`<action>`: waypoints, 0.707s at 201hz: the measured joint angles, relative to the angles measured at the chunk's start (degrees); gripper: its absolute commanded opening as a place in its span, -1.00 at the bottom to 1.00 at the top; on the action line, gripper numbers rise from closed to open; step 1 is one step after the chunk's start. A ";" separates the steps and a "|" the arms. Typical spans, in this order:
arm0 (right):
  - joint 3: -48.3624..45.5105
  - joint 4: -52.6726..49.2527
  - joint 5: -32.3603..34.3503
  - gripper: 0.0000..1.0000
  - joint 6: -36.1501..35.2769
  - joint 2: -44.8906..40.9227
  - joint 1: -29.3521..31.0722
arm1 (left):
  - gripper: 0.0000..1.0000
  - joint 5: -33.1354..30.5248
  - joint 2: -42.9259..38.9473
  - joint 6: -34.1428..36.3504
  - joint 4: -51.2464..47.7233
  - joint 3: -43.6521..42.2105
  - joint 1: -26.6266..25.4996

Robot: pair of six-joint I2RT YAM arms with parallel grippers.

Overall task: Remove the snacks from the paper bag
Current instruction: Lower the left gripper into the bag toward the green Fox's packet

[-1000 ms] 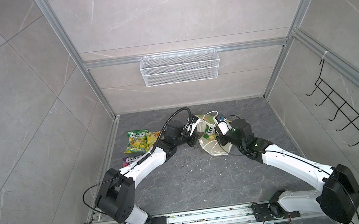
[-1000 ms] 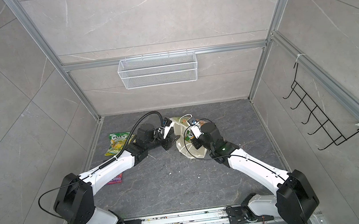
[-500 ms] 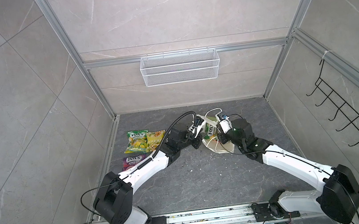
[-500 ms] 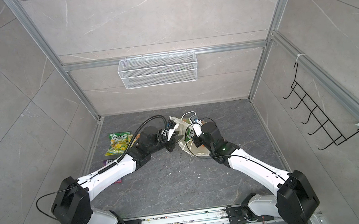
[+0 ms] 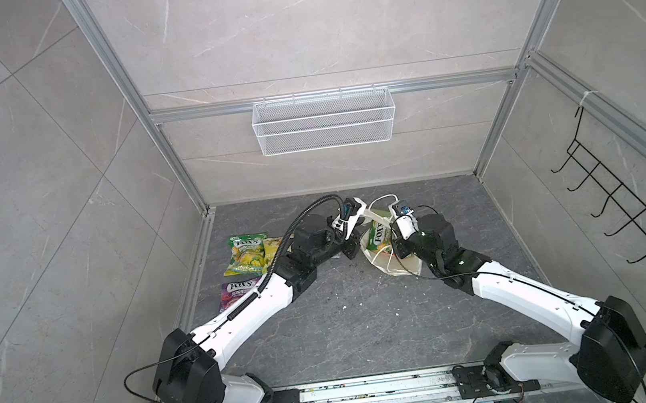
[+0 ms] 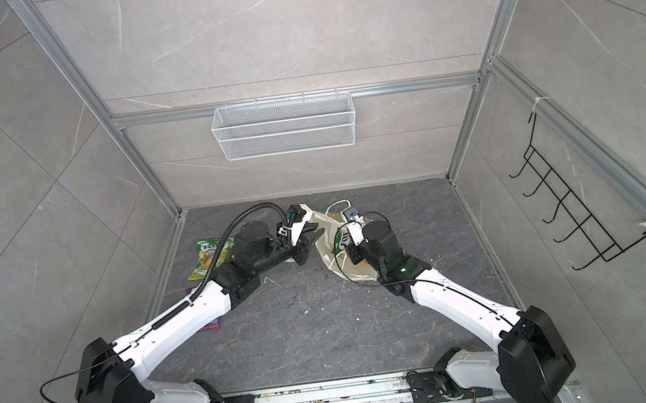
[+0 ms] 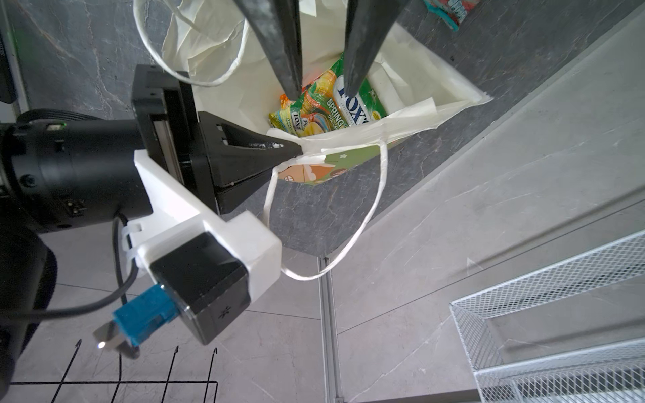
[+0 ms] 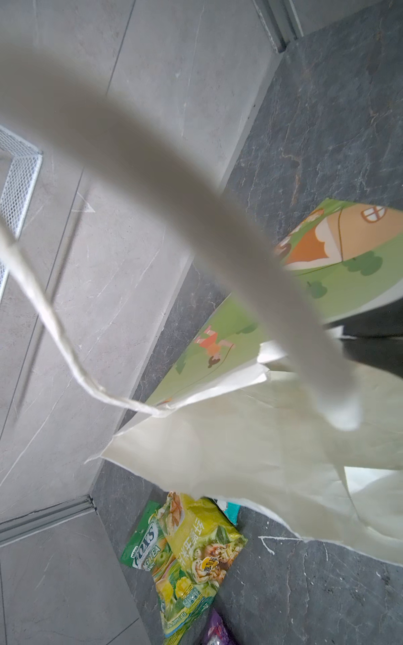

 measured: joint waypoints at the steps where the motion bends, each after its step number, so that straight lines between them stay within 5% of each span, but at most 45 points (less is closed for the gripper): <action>1: 0.00 0.00 0.02 -1.00 0.04 0.00 0.00 | -0.59 0.04 0.15 -0.04 0.02 0.07 0.00; 65: 0.48 -0.07 1.27 -1.00 1.36 -0.33 0.00 | -0.66 -0.11 12.79 -2.43 1.29 1.05 -0.52; 142: 0.50 -0.31 -0.81 -1.00 -1.42 -1.70 0.00 | -0.66 -5.64 14.60 -3.78 0.37 0.87 -0.52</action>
